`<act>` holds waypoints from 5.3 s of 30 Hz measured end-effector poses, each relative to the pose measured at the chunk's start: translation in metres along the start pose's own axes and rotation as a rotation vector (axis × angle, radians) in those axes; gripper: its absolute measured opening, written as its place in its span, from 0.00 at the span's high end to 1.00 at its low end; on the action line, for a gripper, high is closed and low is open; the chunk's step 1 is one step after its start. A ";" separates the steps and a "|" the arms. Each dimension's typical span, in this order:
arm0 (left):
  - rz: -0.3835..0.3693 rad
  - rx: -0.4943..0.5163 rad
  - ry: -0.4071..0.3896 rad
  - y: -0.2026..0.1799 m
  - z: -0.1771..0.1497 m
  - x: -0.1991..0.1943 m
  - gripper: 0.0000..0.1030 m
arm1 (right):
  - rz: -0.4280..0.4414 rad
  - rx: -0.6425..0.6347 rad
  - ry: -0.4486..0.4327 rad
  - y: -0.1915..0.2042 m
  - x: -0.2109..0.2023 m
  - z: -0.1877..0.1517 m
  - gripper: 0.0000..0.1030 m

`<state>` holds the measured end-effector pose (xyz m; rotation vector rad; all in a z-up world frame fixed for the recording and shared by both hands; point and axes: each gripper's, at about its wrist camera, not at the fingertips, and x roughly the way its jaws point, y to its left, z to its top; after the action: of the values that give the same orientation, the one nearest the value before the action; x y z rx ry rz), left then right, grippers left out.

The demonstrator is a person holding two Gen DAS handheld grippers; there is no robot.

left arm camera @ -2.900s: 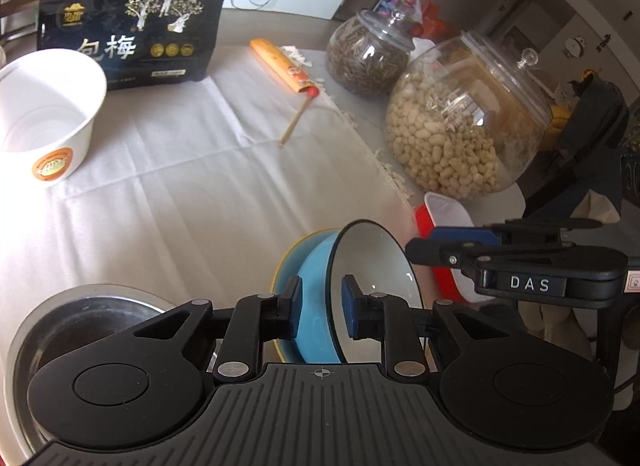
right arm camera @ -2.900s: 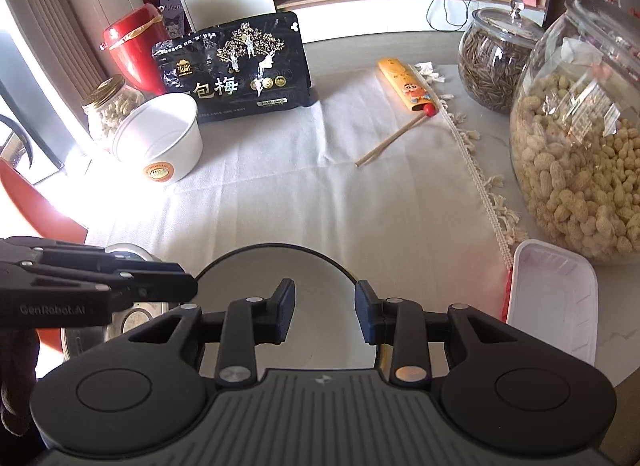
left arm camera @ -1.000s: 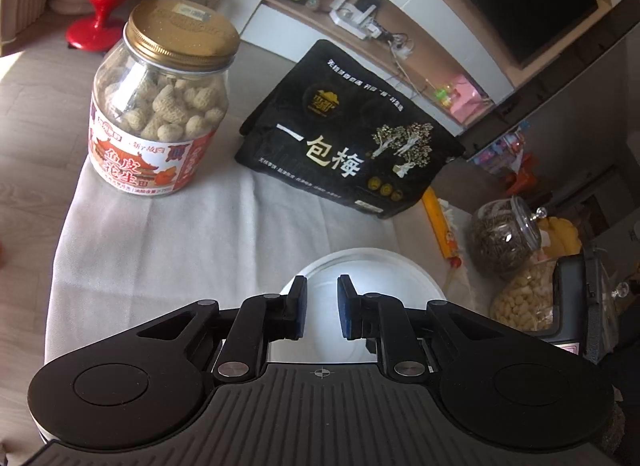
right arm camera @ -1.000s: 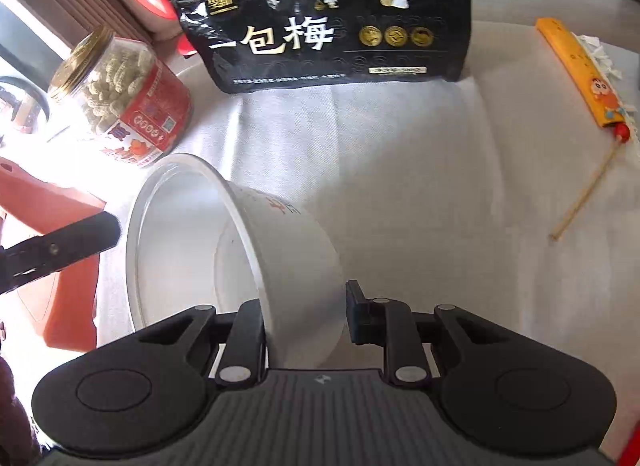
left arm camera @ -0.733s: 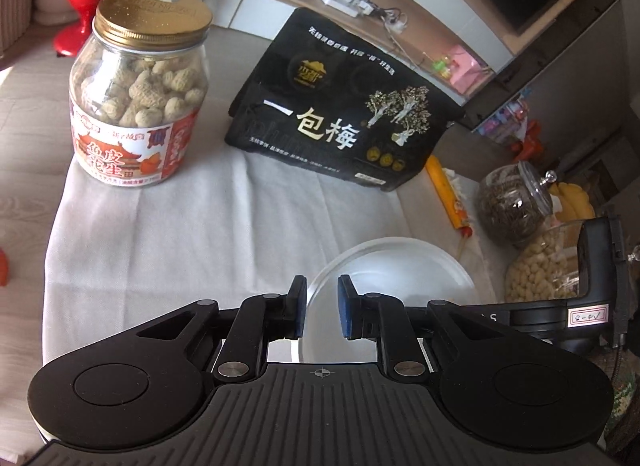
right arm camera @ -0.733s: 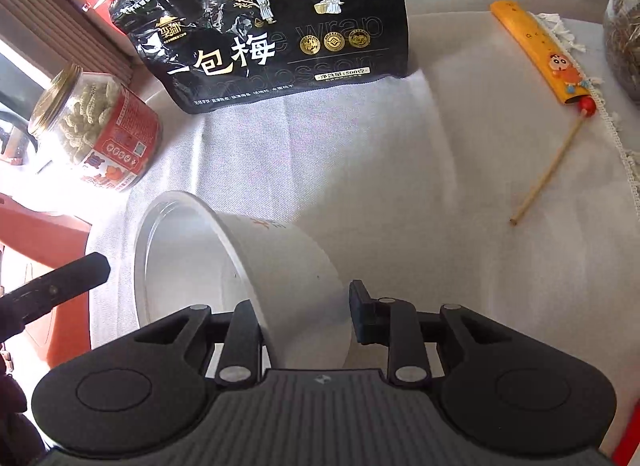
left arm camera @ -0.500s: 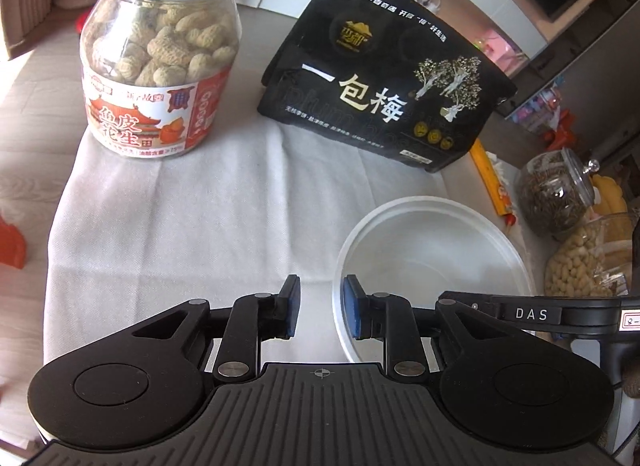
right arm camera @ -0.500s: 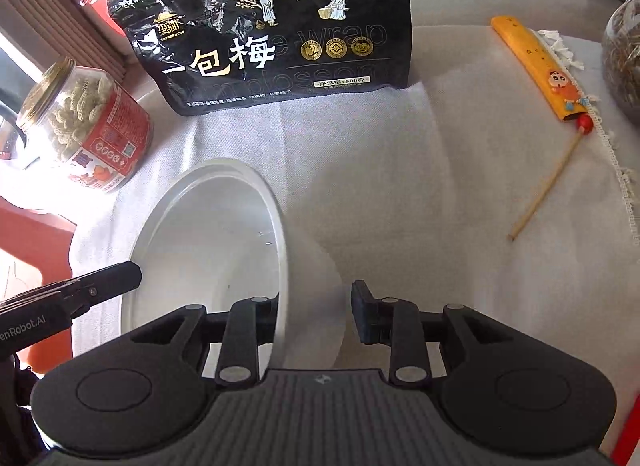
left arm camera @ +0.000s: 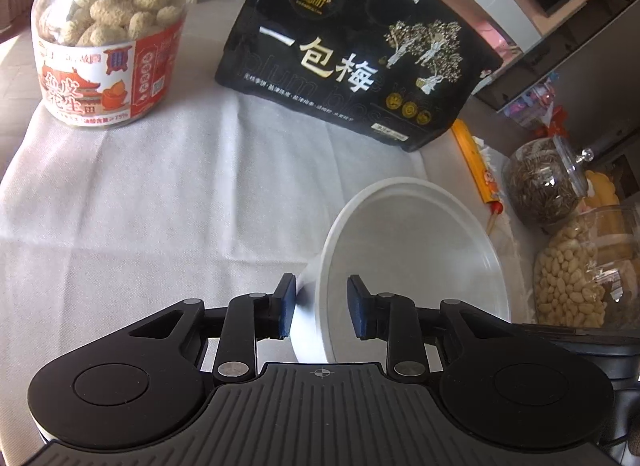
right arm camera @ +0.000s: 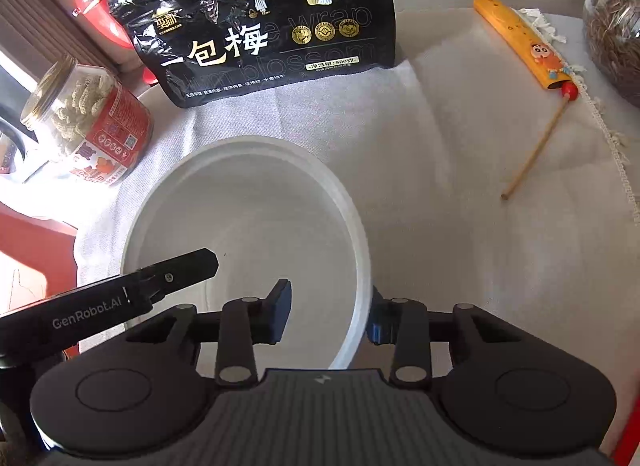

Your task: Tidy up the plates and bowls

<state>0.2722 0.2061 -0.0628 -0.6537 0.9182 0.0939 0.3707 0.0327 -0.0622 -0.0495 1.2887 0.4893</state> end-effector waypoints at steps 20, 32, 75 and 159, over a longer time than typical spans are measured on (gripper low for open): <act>-0.095 0.197 -0.090 -0.137 -0.114 -0.113 0.68 | 0.117 -0.095 -0.270 -0.089 -0.172 -0.160 0.74; -0.001 0.221 -0.010 -0.129 -0.142 -0.074 0.74 | 0.095 -0.039 -0.327 -0.134 -0.140 -0.172 0.72; -0.087 0.137 0.118 -0.107 -0.167 -0.061 0.57 | 0.215 0.084 -0.355 -0.171 -0.123 -0.196 0.37; 0.025 0.212 -0.067 -0.127 -0.171 -0.087 0.58 | 0.004 -0.112 -0.503 -0.136 -0.152 -0.202 0.17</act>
<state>0.1415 0.0244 -0.0087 -0.4402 0.8587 0.0401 0.2098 -0.1993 -0.0120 -0.0150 0.7693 0.5363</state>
